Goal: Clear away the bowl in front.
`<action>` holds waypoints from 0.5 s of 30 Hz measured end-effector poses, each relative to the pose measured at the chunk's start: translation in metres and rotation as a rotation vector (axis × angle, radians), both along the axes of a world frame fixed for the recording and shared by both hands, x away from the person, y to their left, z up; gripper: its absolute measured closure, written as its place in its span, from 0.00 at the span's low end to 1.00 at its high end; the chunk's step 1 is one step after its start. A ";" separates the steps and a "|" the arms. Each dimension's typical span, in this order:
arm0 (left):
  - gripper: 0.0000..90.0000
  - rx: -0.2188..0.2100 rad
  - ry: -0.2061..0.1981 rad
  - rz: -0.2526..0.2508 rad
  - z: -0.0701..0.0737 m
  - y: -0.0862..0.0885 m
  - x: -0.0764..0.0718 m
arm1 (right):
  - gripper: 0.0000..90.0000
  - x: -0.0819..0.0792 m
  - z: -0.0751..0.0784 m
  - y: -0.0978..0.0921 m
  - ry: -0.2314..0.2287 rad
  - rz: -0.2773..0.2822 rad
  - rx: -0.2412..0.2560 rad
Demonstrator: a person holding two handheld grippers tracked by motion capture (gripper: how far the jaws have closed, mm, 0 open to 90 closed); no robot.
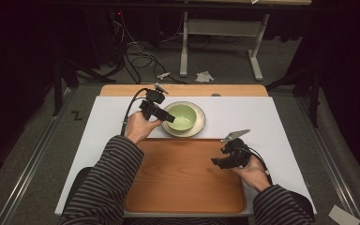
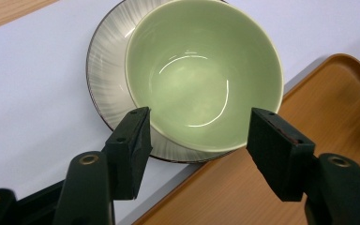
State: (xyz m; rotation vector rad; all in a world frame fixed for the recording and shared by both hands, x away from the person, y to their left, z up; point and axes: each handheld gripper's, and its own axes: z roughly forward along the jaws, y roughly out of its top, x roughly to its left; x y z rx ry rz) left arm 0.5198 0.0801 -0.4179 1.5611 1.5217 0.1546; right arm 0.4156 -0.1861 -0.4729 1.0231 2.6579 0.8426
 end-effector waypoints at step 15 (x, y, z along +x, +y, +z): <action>0.45 0.010 0.028 0.034 -0.010 0.001 0.017 | 0.45 0.000 -0.001 0.000 0.000 0.008 -0.005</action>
